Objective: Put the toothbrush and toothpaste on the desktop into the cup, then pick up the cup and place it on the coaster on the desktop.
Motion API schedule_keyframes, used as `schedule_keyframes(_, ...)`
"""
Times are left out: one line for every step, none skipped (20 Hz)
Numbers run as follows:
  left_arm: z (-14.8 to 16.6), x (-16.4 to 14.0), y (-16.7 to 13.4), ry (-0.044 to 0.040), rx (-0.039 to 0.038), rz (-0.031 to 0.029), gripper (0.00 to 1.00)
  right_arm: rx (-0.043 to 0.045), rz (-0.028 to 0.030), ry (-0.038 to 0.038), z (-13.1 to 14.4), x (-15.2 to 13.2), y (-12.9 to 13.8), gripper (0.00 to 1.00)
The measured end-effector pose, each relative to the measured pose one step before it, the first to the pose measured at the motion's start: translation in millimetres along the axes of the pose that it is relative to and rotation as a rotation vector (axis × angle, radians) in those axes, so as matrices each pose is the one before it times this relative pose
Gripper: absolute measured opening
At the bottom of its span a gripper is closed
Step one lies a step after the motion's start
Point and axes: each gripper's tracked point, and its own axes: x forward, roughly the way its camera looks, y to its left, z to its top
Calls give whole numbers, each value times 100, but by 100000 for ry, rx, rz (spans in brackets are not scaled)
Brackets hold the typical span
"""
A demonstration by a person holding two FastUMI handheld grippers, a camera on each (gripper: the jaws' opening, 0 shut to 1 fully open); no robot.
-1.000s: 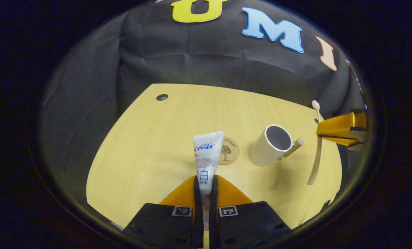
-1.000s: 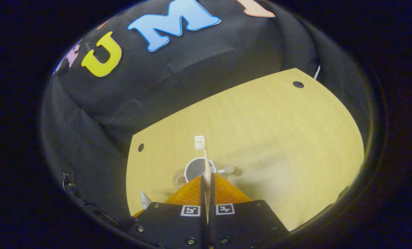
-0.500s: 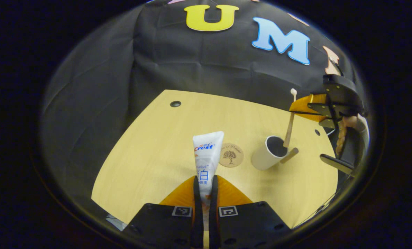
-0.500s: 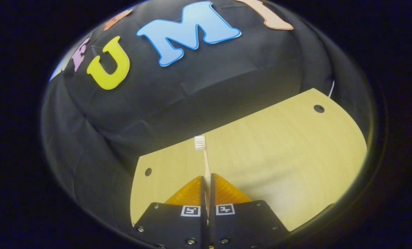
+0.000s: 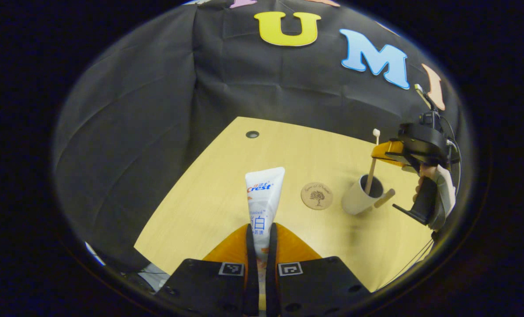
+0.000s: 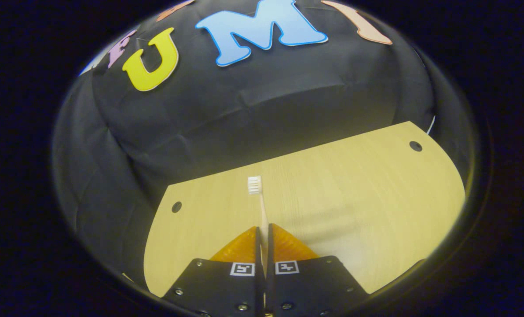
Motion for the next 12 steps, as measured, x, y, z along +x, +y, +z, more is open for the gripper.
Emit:
schedule_keyframes(64, 119, 105, -104, -444, 326, 13, -1177, -3, -1070, -126, -451, 86, 2)
schedule_keyframes(52, 96, -17, -13, -259, 200, 13, -933, 662, -1076, 65, -315, 159, 2)
schedule_keyframes(36, -45, 61, 80, -123, 71, 14, -1171, 611, -586, -243, -178, 107, 4)
schedule_keyframes(65, -9, -125, 107, -76, -17, 13, -1075, 517, -193, -109, -32, -11, 4)
schedule_keyframes(67, 22, -292, -61, -23, -235, 13, -667, 493, 55, -296, -335, 21, 4)
schedule_keyframes(44, -59, -67, -345, 134, -198, 13, 197, 836, 786, -320, -151, 113, 5)
schedule_keyframes(0, -232, -40, -422, 337, -302, 13, 663, 809, 919, -402, -109, -3, 8)
schedule_keyframes(-143, -340, 68, -388, 555, -329, 13, 423, -420, 743, -264, -23, -164, 8)
schedule_keyframes(-51, -411, -165, -506, 441, -228, 13, 308, 23, 627, -302, -242, -88, 8)
schedule_keyframes(-12, -421, -206, -575, 387, -251, 14, 690, 326, 553, 14, -310, -73, 8)
schedule_keyframes(440, 227, -244, -357, 378, -307, 14, 326, -11, 267, -237, -141, -25, 7)
schedule_keyframes(199, 66, -173, -482, 193, -411, 13, 5, -639, 119, -41, -161, -226, 8)
